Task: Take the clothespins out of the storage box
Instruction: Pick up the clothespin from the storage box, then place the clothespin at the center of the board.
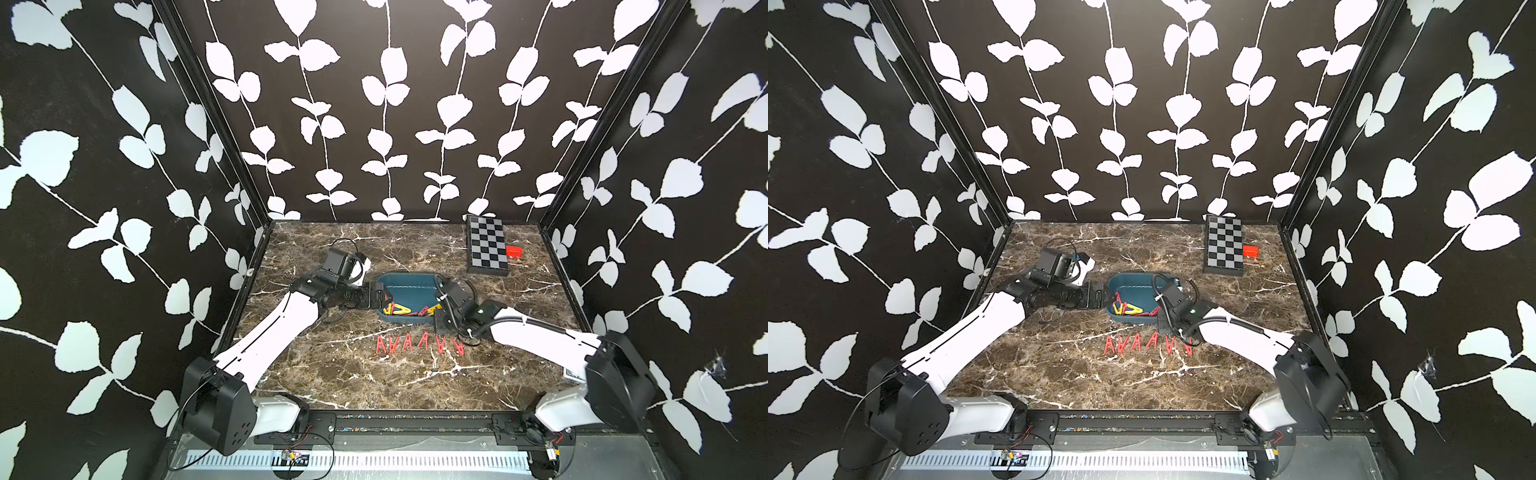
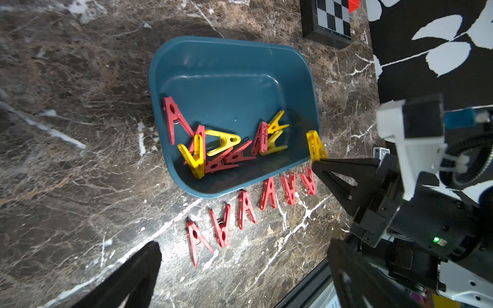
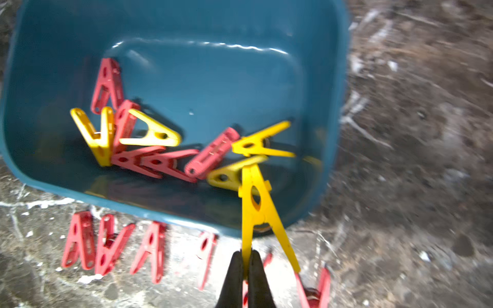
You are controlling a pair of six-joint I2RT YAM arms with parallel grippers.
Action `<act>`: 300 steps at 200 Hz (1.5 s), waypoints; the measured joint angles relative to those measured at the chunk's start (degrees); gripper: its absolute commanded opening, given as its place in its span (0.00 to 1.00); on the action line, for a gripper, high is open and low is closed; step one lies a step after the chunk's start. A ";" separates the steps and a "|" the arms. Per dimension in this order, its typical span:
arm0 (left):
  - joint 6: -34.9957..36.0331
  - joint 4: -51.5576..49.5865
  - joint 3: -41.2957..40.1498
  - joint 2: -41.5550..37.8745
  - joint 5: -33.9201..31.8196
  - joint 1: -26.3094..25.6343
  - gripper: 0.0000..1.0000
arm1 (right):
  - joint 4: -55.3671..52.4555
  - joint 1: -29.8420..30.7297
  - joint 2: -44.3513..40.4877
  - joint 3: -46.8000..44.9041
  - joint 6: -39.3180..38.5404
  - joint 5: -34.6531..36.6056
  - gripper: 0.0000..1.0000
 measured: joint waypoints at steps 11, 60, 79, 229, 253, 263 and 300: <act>0.07 0.22 0.00 0.50 0.44 -0.02 0.99 | -0.35 0.00 -2.69 -2.78 1.07 1.14 0.00; 0.09 1.14 0.02 2.71 1.68 -0.39 0.99 | -2.21 -0.04 -9.92 -12.35 4.28 4.31 0.00; 0.09 1.11 0.04 3.15 1.81 -0.48 0.99 | -2.51 -0.20 -10.14 -14.58 5.03 4.63 0.00; -0.17 1.25 1.11 5.18 1.81 -1.25 0.99 | 1.05 -3.32 -6.51 -18.40 5.81 3.80 0.09; -0.22 1.25 1.11 5.18 1.79 -1.31 0.99 | 1.11 -3.32 -6.32 -18.29 5.77 3.39 0.21; -0.22 1.25 1.11 5.18 1.77 -1.31 0.99 | 1.11 -3.32 -6.38 -18.29 6.03 3.26 0.25; -0.37 1.36 1.11 5.27 1.57 -1.57 0.99 | -0.33 -3.32 -8.07 -18.29 6.10 2.56 0.29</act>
